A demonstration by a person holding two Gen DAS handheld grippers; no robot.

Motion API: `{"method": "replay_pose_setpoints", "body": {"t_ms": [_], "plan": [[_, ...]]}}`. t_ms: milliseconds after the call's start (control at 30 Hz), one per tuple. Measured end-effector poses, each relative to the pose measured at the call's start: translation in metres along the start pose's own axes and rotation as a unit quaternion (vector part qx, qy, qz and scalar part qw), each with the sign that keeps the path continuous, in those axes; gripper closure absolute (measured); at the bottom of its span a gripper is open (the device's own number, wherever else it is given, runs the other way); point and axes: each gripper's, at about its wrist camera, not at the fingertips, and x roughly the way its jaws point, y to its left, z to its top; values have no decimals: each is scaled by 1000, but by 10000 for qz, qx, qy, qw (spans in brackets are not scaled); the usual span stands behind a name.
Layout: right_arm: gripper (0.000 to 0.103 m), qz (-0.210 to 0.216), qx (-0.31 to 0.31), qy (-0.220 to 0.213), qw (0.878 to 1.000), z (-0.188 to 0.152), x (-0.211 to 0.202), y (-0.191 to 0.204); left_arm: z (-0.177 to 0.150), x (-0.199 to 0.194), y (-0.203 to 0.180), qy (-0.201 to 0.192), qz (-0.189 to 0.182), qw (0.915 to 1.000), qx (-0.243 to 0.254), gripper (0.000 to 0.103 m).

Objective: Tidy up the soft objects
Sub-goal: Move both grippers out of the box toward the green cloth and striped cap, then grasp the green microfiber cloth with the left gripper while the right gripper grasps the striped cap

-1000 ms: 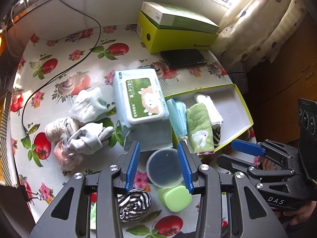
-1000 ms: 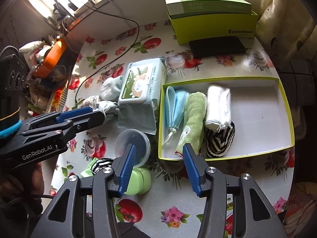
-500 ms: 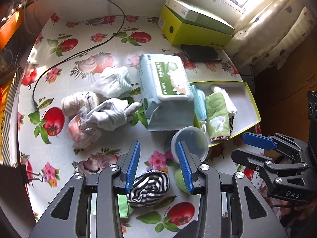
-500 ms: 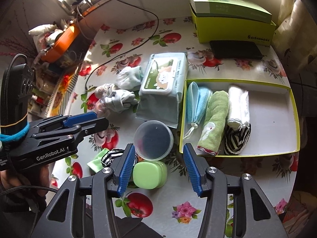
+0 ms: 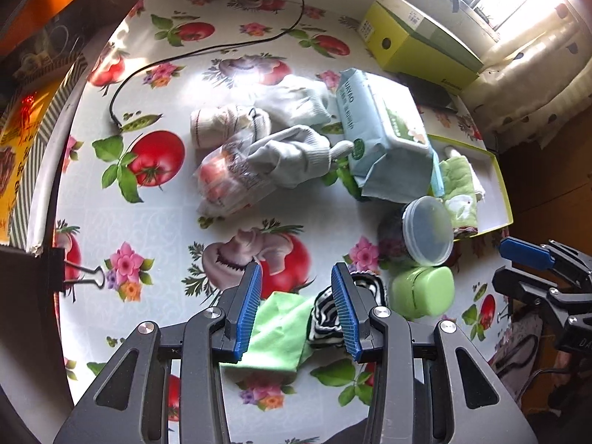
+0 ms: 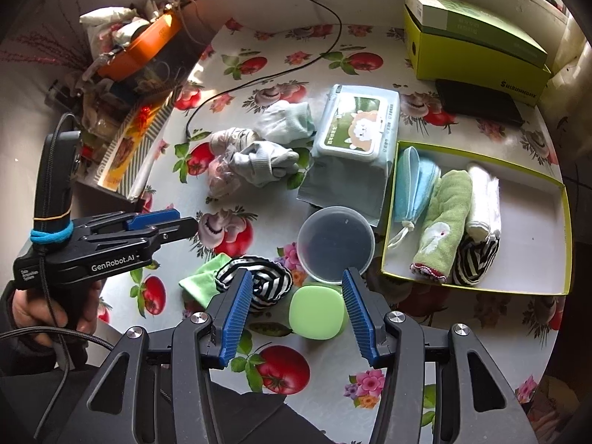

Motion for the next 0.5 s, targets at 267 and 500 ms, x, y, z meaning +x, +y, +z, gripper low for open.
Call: {"method": "replay_pose_setpoints", "body": {"t_ms": [267,500], "plan": [[53,43,-236,162,9996,1,9,18,-23,21,27,314,-22,9995,33,63],[53,-16,-285,285,9992,0,15,24,-43,53,32,717,-39,9968,353,62]]}}
